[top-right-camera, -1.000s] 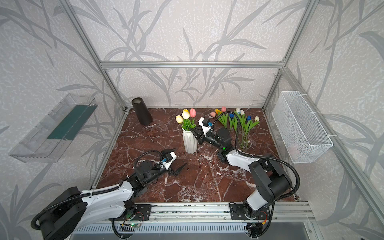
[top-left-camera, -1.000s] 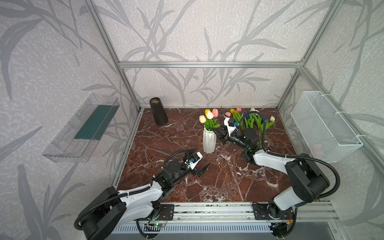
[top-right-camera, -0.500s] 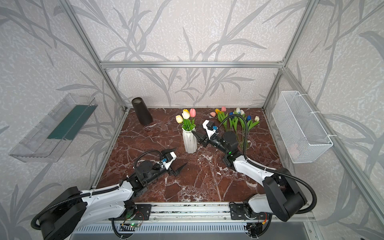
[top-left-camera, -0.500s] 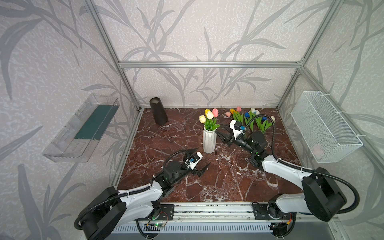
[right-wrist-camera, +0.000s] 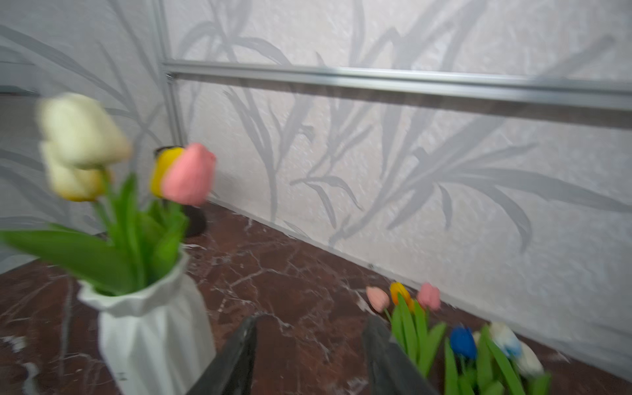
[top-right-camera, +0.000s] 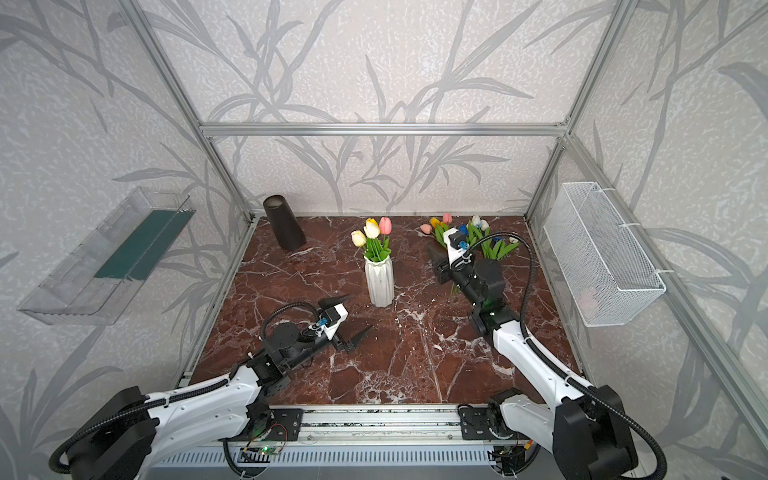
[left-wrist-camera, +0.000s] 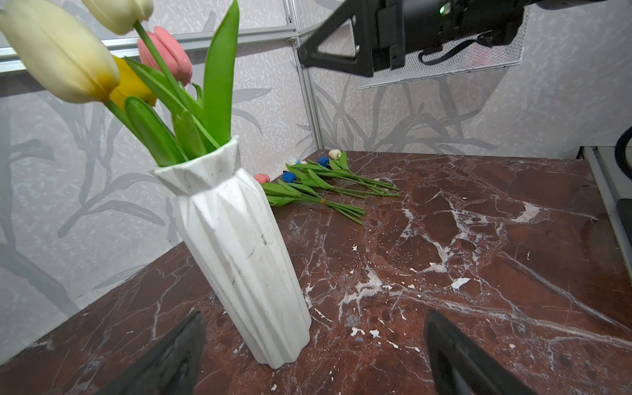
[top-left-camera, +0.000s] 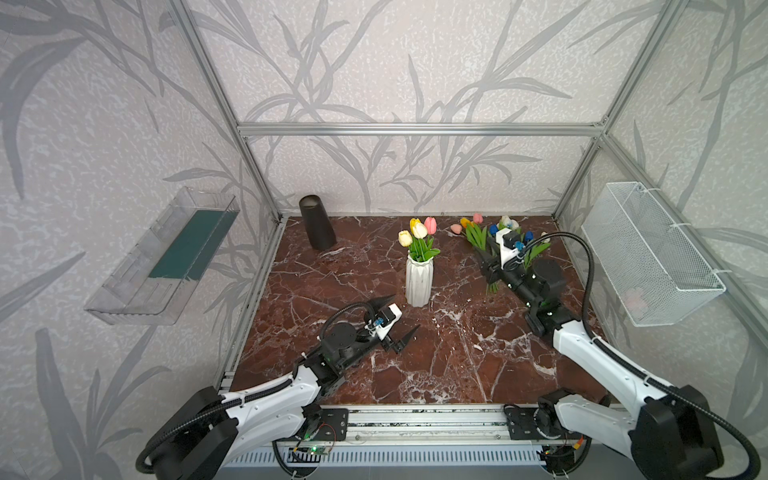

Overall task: Arrange the flowers into the vase
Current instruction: 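Open the right gripper and move it back to the tulip pile, then grasp a blue tulip stem in the pile with the right gripper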

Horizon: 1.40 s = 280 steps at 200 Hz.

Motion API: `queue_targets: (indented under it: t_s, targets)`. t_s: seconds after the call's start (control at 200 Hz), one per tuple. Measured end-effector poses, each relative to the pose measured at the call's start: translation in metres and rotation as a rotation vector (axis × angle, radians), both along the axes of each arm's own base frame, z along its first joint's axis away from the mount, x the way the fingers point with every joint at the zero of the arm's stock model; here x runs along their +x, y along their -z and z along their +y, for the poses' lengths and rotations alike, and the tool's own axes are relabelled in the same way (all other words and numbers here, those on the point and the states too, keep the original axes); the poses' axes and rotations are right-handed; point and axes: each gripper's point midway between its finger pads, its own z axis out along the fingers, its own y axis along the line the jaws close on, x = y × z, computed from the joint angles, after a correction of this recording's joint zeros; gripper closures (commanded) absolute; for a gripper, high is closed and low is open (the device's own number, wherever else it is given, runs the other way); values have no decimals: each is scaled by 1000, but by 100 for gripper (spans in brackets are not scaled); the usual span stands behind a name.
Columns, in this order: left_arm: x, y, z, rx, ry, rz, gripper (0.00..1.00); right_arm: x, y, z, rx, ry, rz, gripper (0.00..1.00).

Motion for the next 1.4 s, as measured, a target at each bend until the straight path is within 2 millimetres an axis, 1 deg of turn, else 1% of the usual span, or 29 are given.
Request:
queue_targets:
  t_s: [0.035, 0.1, 0.21, 0.305, 0.36, 0.42, 0.525, 0.635, 0.745, 0.805, 0.87, 0.965, 1.05, 1.2, 1.305, 1.4]
  targets:
    - [0, 1, 0, 5, 0, 3, 1, 13, 11, -18, 8, 66, 69, 66]
    - [0, 7, -1, 22, 4, 16, 1, 38, 32, -51, 21, 188, 203, 68]
    - [0, 16, -3, 46, 12, 41, 1, 69, 65, -94, 24, 338, 392, 72]
    - [2, 21, -5, 61, 16, 56, 1, 86, 95, -117, 28, 400, 547, 74]
    - [2, 23, -7, 68, 19, 62, 1, 94, 113, -126, 22, 420, 631, 78]
    - [2, 26, -7, 74, 21, 69, 1, 99, 130, -136, 8, 447, 710, 82]
    - [2, 29, -8, 83, 25, 78, 1, 103, 159, -153, -3, 487, 843, 82]
    - [2, 32, -8, 92, 28, 84, 1, 101, 182, -160, -3, 488, 946, 81]
    - [2, 33, -9, 94, 28, 83, 1, 100, 197, -163, -5, 490, 1018, 80]
    - [2, 35, -9, 98, 30, 86, 1, 100, 206, -160, 0, 475, 1049, 80]
    - [2, 35, -9, 99, 32, 87, 1, 98, 215, -155, 10, 450, 1077, 77]
    - [2, 35, -9, 100, 32, 87, 1, 93, 227, -149, 13, 428, 1122, 77]
    - [2, 37, -10, 102, 33, 91, 1, 90, 236, -146, 14, 418, 1152, 76]
    - [2, 38, -10, 106, 35, 94, 1, 92, 248, -141, 18, 400, 1182, 78]
    - [3, 37, -12, 106, 36, 95, 1, 91, 253, -140, 22, 393, 1197, 79]
    - [4, 35, -12, 104, 36, 93, 1, 94, 256, -139, 24, 387, 1204, 84]
